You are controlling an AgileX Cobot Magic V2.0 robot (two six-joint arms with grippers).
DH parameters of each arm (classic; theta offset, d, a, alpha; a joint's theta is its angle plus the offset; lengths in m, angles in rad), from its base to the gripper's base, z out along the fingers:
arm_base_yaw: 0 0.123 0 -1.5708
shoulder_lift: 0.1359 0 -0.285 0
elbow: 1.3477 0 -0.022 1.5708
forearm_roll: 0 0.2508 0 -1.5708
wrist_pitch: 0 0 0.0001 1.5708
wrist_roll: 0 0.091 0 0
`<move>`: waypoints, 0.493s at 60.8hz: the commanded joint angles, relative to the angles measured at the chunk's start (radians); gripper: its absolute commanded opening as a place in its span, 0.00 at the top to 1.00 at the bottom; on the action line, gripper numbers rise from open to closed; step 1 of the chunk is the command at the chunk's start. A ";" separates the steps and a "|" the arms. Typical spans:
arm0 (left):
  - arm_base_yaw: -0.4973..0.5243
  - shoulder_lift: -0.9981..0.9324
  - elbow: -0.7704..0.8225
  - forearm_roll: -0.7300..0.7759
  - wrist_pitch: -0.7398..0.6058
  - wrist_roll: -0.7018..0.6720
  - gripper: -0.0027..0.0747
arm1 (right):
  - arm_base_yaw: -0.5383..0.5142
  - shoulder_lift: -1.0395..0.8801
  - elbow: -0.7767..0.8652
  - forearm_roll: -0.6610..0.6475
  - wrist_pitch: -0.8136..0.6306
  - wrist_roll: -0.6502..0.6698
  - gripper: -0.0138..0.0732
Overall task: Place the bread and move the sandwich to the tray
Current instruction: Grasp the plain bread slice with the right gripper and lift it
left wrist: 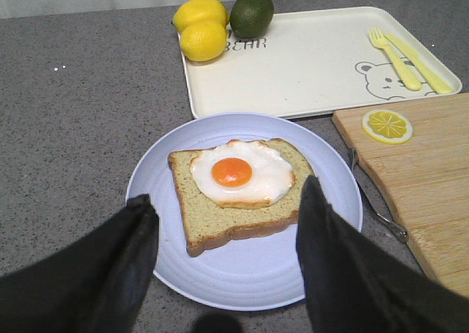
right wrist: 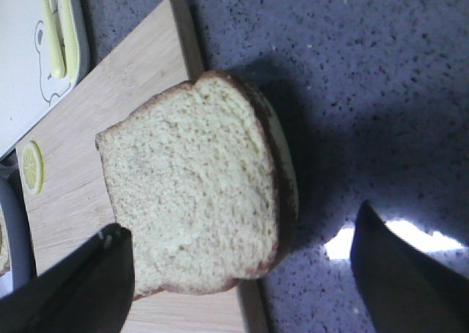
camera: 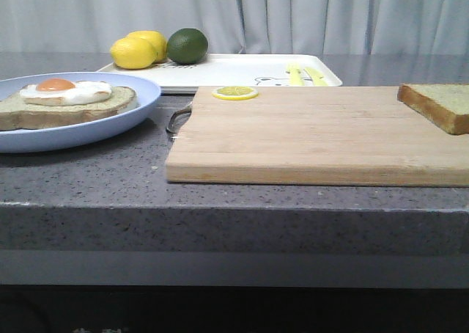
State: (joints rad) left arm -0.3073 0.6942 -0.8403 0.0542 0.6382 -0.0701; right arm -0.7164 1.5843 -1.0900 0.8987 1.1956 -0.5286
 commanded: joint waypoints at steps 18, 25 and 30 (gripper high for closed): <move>-0.006 0.005 -0.029 0.003 -0.068 0.003 0.42 | 0.051 0.133 -0.031 0.134 0.144 -0.120 0.14; -0.006 0.005 -0.029 0.003 -0.068 0.003 0.42 | 0.087 0.160 -0.031 0.131 0.145 -0.141 0.14; -0.006 0.005 -0.029 0.007 -0.068 0.003 0.42 | 0.107 0.162 -0.031 0.126 0.145 -0.152 0.14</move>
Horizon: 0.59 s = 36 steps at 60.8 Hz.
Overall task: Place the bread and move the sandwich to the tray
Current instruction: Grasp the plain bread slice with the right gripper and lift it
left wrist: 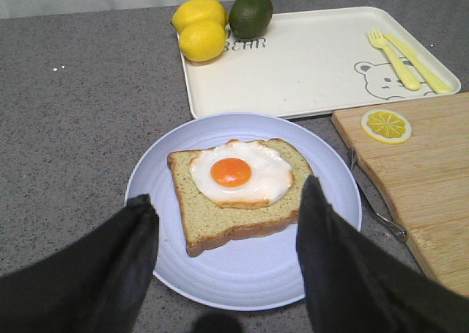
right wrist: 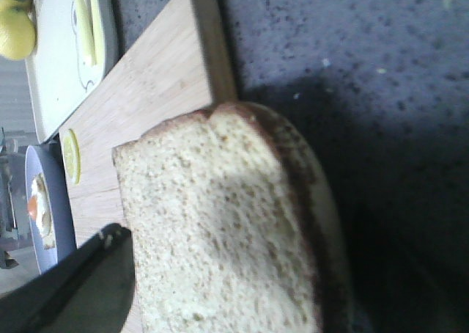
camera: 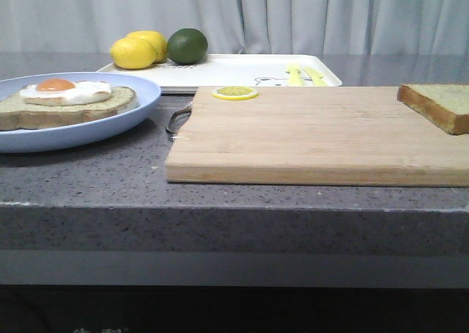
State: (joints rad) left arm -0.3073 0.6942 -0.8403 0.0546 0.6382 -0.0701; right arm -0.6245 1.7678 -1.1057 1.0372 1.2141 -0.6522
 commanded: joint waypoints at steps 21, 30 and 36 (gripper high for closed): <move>-0.006 0.005 -0.029 0.023 -0.068 0.003 0.42 | 0.020 -0.024 -0.015 0.000 0.128 -0.028 0.38; -0.006 0.005 -0.029 0.023 -0.068 0.003 0.42 | 0.020 -0.054 -0.015 0.020 0.128 -0.028 0.59; -0.006 0.005 -0.029 0.023 -0.068 0.003 0.42 | 0.020 -0.089 -0.015 0.033 0.128 -0.028 0.65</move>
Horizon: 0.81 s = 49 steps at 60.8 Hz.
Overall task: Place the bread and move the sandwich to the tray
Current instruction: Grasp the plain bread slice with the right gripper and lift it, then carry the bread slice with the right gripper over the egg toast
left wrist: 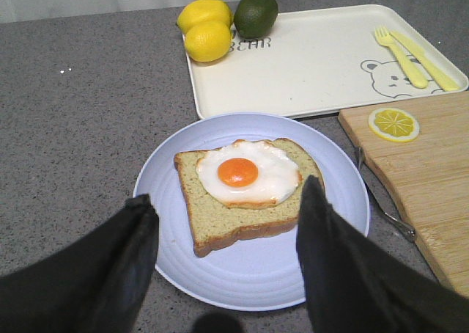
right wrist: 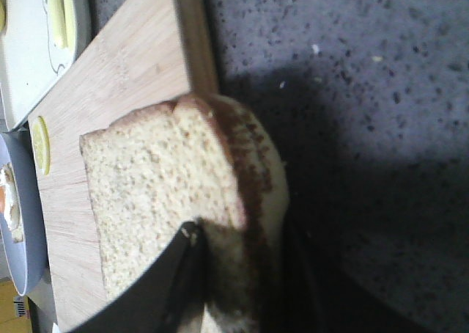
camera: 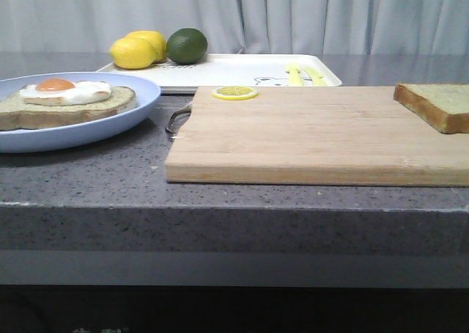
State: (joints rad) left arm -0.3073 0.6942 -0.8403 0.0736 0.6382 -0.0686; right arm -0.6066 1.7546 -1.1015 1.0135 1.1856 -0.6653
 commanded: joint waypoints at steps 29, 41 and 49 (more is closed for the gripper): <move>-0.006 0.005 -0.029 0.004 -0.068 0.002 0.42 | 0.091 -0.340 -0.017 0.250 0.155 -0.013 0.80; -0.006 0.005 -0.029 0.004 -0.068 0.002 0.42 | 0.329 -0.368 -0.017 0.451 0.141 -0.013 0.80; -0.006 0.005 -0.029 0.004 -0.068 0.002 0.42 | 0.521 -0.368 -0.017 0.558 0.025 -0.013 0.80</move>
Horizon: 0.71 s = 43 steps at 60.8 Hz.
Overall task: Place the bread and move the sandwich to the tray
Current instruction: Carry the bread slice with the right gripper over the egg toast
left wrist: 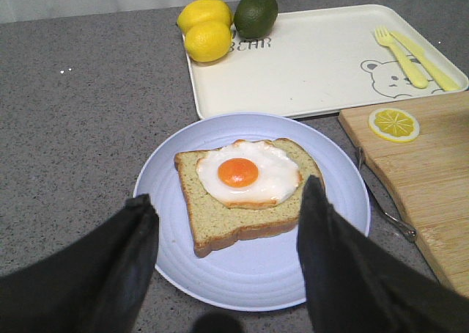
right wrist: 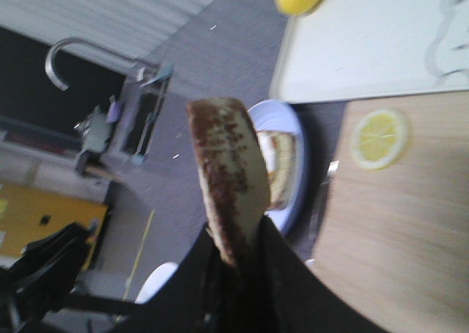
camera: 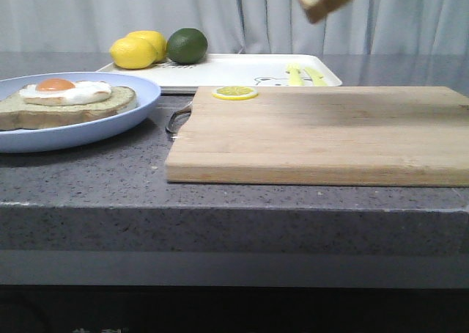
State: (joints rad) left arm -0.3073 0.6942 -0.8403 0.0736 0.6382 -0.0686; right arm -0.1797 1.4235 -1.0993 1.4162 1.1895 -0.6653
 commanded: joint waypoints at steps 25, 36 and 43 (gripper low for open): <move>-0.006 0.005 -0.029 -0.002 -0.070 0.002 0.42 | 0.648 0.033 -0.041 0.483 -0.581 -0.078 0.80; -0.006 0.005 -0.029 -0.002 -0.072 0.002 0.42 | 0.740 0.181 -0.192 0.513 -0.621 -0.097 0.80; -0.006 0.005 -0.029 -0.002 -0.072 0.002 0.42 | 0.784 0.293 -0.315 0.513 -0.632 -0.065 0.80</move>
State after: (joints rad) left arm -0.3073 0.6942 -0.8403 0.0736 0.6382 -0.0686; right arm 0.5808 1.6981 -1.3121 1.7808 0.5366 -0.7417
